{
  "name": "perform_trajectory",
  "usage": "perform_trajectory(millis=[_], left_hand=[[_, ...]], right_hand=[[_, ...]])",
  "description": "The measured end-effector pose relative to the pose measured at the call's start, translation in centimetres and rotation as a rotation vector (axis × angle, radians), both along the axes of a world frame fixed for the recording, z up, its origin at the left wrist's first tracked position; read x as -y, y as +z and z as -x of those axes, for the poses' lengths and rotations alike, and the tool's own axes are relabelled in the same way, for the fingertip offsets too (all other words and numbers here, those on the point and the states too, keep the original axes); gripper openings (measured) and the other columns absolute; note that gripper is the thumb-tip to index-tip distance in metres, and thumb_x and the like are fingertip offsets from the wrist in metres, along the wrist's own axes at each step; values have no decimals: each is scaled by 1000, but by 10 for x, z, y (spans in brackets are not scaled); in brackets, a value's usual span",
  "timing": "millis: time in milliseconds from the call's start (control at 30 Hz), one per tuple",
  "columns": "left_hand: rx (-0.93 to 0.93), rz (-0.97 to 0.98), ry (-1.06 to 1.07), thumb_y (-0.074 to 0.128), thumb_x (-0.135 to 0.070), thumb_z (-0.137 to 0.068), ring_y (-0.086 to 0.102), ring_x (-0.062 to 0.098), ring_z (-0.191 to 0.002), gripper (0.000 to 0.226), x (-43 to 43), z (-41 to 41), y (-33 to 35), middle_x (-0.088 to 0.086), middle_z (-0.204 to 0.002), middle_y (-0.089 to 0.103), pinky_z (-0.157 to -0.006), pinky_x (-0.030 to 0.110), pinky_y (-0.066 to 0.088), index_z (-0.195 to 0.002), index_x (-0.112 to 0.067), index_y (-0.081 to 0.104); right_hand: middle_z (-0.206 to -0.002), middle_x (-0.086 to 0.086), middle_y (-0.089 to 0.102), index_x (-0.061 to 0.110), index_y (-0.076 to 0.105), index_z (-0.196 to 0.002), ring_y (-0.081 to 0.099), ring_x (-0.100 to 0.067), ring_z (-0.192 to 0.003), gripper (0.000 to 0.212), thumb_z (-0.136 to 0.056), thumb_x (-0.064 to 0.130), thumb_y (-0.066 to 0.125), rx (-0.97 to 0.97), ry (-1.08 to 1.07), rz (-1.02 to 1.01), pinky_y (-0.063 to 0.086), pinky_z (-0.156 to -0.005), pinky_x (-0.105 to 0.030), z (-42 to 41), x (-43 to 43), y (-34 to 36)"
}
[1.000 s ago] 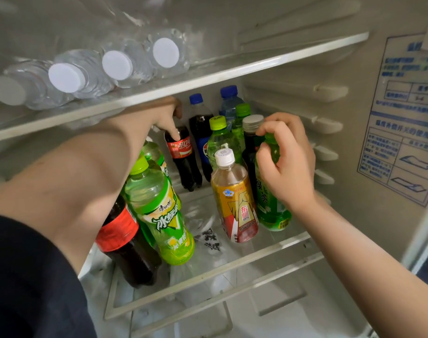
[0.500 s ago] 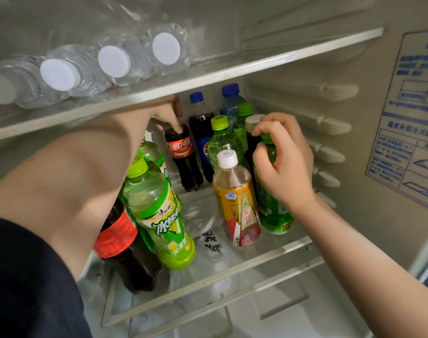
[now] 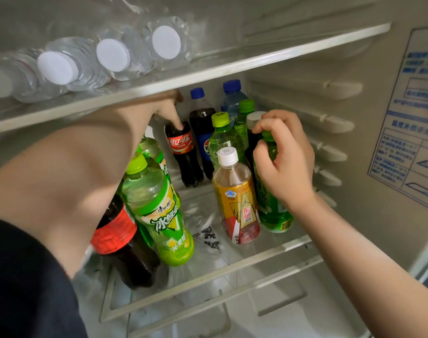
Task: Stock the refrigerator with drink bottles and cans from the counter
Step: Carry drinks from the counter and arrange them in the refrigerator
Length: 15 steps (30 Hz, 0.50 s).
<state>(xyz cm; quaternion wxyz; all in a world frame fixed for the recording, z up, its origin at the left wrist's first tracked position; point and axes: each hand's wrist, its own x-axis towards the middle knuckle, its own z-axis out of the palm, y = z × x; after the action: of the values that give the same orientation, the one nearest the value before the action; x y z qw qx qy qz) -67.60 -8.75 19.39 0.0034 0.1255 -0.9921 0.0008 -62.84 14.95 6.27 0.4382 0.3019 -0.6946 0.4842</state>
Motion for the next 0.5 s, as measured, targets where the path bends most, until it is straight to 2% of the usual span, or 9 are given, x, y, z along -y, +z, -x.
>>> perform_trajectory(millis=[33, 67, 100, 167, 200, 300, 400, 500], left_hand=[[-10, 31, -4, 77, -20, -79, 44, 37, -128, 91, -2, -1, 0, 21, -147, 36, -91, 40, 44, -149, -6, 22], [-10, 56, -5, 75, -24, -81, 42, 36, -130, 87, -4, -3, 1, 21, -147, 36, -94, 39, 42, -148, -5, 24], [-3, 79, 2, 71, -27, -84, 43, 36, -129, 79, -7, -5, 0, 21, -146, 39, -90, 37, 43, -146, -4, 29], [9, 119, 20, 63, -33, -90, 43, 36, -128, 67, -14, -11, 1, 21, -143, 42, -69, 31, 41, -141, 1, 37], [2, 126, 11, 59, -33, -93, 42, 36, -129, 64, -19, -14, 1, 21, -143, 41, -67, 32, 40, -141, 2, 37], [-78, 98, -44, 49, -28, -98, 35, 34, -134, 55, -30, -23, 1, 20, -148, 35, -88, 25, 28, -143, 0, 34], [-61, 24, -14, 43, -42, -98, 26, 28, -141, 64, -34, -40, 2, 15, -155, 24, -108, 30, 25, -148, -6, 28], [-43, -12, -22, 39, -40, -99, 29, 26, -140, 58, -36, -64, 1, 13, -154, 28, -112, 32, 27, -147, -8, 32]], right_hand=[[-107, 5, 55, 15, 60, -93, 51, -6, -94, 19, -77, 9, 53, 0, -2, 5, 44, -70, -32, 1, 0, 0], [-107, 5, 55, 15, 60, -93, 51, -6, -95, 19, -77, 9, 53, 0, -2, 10, 44, -71, -32, 1, 0, 0], [-107, 6, 55, 16, 60, -93, 51, -6, -95, 19, -77, 9, 53, -1, 2, 16, 44, -71, -32, 1, 0, -1], [-106, 6, 54, 16, 59, -93, 51, -6, -95, 18, -77, 9, 53, -5, 17, 29, 45, -71, -34, 2, 1, -1], [-106, 6, 54, 16, 59, -93, 51, -6, -95, 18, -77, 9, 52, -6, 27, 33, 46, -72, -35, 2, 1, -1], [-107, 5, 54, 17, 58, -94, 49, -1, -97, 17, -79, 11, 52, 1, 48, 31, 47, -72, -33, 3, 1, -3], [-108, 5, 54, 19, 58, -95, 46, 3, -100, 18, -80, 12, 52, 5, 68, 30, 47, -74, -29, 5, -1, -4], [-109, 3, 54, 20, 57, -96, 51, -6, -102, 18, -80, 13, 52, 10, 86, 21, 48, -76, -32, 6, -2, -4]])
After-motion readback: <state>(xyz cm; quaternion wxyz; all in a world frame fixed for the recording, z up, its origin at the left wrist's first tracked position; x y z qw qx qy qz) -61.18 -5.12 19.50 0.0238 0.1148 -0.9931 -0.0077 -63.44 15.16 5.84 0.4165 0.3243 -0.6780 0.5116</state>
